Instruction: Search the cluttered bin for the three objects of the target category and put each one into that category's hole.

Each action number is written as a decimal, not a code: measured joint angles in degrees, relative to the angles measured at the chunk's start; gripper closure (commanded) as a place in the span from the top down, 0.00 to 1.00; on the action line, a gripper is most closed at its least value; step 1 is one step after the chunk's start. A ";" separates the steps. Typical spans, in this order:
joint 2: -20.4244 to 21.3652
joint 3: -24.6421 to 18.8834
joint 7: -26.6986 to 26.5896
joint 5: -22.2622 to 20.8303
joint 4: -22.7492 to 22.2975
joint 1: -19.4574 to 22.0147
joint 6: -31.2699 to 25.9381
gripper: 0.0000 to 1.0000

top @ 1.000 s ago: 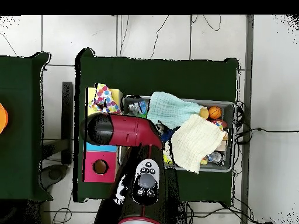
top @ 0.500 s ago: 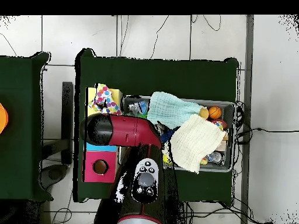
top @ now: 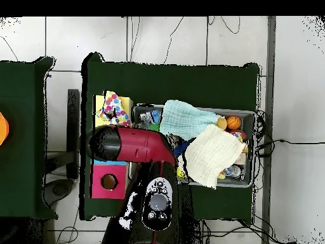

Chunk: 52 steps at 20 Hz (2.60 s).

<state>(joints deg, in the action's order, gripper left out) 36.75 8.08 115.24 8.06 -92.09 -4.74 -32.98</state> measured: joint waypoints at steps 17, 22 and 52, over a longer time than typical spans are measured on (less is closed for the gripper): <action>9.90 0.22 0.00 0.00 -9.24 1.39 0.00 0.00; 11.35 0.31 0.00 -0.01 -10.62 2.40 0.00 0.00; 13.85 0.31 0.00 -2.44 -6.74 5.50 -1.06 1.00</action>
<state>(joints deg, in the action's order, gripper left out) 50.59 8.38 115.24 5.61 -98.83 0.76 -34.04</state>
